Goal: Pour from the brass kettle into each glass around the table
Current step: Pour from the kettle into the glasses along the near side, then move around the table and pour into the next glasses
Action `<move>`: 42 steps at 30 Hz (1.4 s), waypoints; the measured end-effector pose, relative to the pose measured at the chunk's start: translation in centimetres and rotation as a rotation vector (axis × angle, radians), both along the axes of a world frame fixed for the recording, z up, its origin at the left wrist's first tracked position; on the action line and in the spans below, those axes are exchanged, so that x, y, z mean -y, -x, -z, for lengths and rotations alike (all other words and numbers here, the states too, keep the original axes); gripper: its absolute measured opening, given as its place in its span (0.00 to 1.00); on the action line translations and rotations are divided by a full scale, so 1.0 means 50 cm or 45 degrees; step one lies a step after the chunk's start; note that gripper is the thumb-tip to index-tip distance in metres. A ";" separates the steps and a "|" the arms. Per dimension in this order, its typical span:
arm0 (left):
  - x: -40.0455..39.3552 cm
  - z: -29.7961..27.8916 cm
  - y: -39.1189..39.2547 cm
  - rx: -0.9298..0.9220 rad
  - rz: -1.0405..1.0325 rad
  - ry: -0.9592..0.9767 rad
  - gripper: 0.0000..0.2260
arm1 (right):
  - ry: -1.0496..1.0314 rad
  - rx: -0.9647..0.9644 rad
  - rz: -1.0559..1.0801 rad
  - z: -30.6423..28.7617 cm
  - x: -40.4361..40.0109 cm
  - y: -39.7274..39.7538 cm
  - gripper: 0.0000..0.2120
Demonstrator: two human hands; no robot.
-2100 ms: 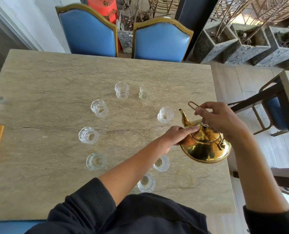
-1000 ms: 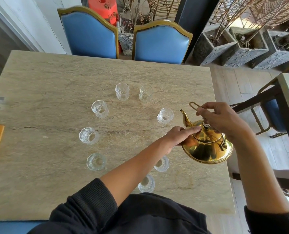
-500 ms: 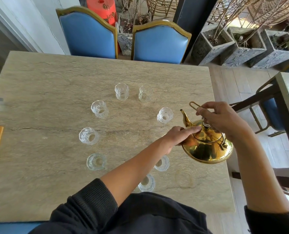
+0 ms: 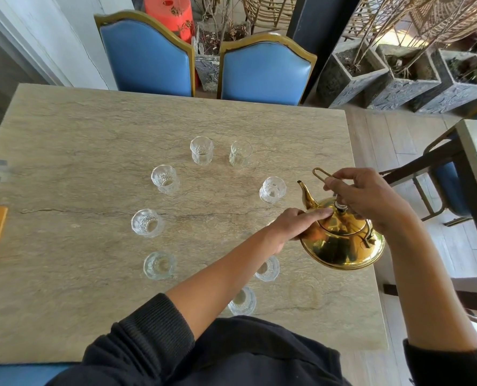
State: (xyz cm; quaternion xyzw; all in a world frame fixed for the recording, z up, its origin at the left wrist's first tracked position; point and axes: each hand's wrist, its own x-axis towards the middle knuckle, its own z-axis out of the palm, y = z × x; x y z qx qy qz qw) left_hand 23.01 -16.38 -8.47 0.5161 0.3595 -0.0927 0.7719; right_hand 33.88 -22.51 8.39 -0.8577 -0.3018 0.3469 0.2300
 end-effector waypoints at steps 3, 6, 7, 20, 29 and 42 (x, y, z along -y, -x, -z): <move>-0.001 -0.003 0.003 0.004 0.000 -0.002 0.42 | -0.009 -0.005 0.003 -0.001 0.000 0.001 0.12; 0.000 -0.006 0.003 0.006 0.009 -0.012 0.42 | -0.015 -0.007 0.010 0.000 0.002 0.001 0.12; 0.001 -0.007 0.002 0.010 0.012 -0.009 0.43 | -0.015 -0.009 0.011 0.001 0.003 0.000 0.12; -0.003 -0.001 0.001 -0.017 0.034 -0.027 0.50 | -0.033 -0.074 0.064 0.024 0.005 -0.006 0.11; -0.049 -0.048 0.027 -0.075 -0.006 -0.082 0.26 | -0.164 -0.194 0.176 0.027 -0.009 0.009 0.11; -0.193 -0.070 0.101 -0.053 -0.254 -0.279 0.29 | -0.313 -0.366 0.187 0.008 -0.189 0.068 0.09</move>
